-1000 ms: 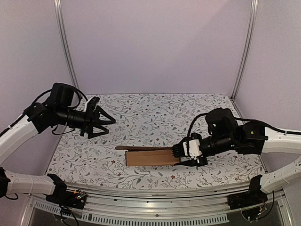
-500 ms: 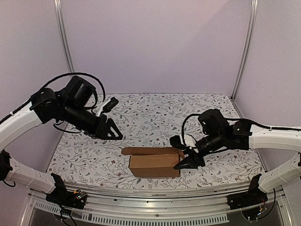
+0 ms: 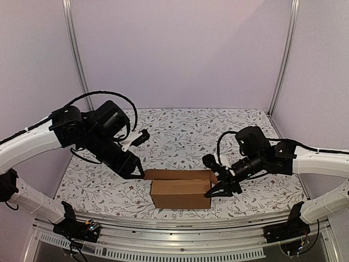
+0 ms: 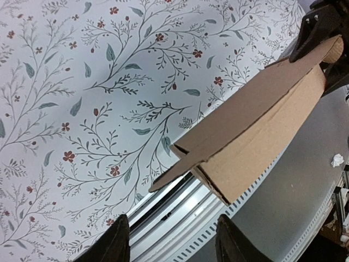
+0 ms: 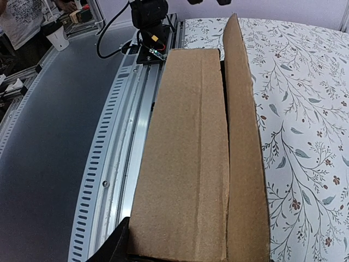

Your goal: Fold the paper box

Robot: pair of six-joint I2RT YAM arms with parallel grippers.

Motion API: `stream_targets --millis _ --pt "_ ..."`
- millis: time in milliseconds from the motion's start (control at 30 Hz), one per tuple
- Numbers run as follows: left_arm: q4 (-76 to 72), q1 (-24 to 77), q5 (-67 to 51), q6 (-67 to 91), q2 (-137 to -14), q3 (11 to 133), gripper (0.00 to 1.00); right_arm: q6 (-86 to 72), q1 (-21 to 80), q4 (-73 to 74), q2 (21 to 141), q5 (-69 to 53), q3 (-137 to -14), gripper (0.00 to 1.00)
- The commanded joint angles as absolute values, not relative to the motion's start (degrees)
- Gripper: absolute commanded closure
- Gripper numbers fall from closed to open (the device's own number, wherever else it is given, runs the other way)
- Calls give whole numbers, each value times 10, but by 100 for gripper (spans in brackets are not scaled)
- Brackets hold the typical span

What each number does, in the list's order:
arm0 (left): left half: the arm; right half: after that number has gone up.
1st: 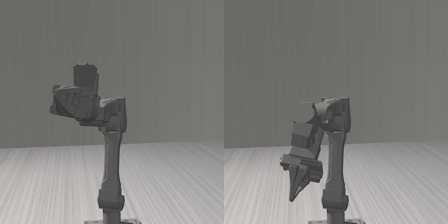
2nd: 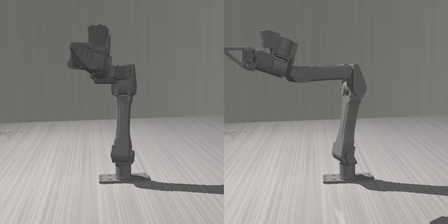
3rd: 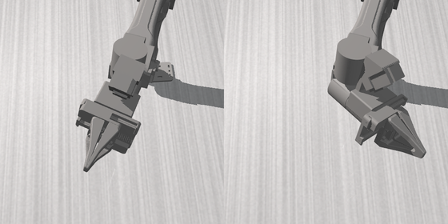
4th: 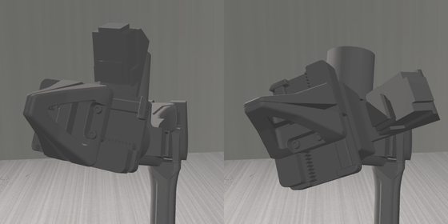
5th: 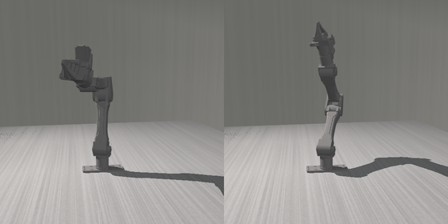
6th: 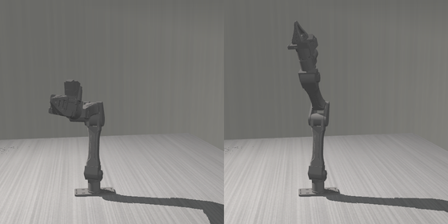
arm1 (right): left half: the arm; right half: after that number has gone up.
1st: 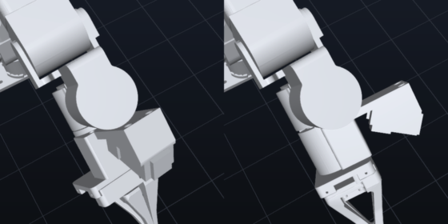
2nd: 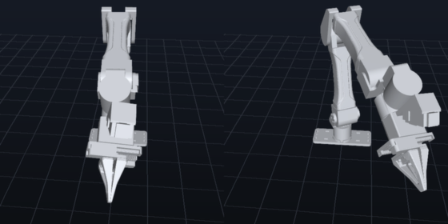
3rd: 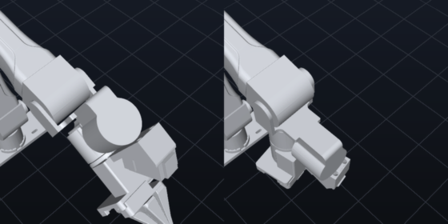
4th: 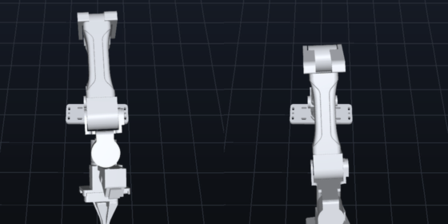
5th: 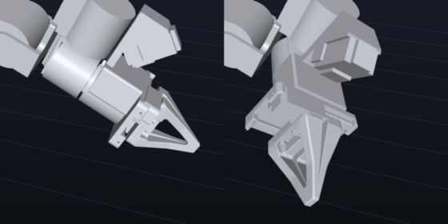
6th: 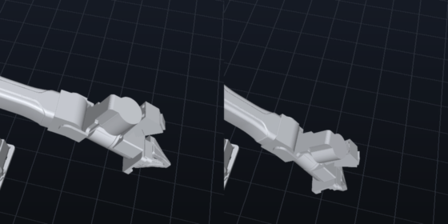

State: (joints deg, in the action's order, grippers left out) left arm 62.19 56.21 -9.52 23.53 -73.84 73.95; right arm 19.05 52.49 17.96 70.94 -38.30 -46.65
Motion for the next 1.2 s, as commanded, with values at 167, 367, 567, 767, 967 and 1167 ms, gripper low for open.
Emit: stream_targets --millis 167,367,567,767,967,1167 --pt "593 573 -121 177 -732 713 43 175 522 203 674 -428 -479 75" --pt "570 574 -155 159 -719 705 43 179 523 221 667 -438 -489 75" --pt "552 573 -183 158 -722 692 48 180 522 226 672 -446 -501 75" --pt "545 574 -180 154 -730 698 63 184 523 231 680 -447 -511 75" --pt "543 574 -167 153 -738 708 78 195 522 238 689 -443 -516 75" --pt "545 573 -170 155 -756 717 88 204 522 242 698 -441 -518 74"
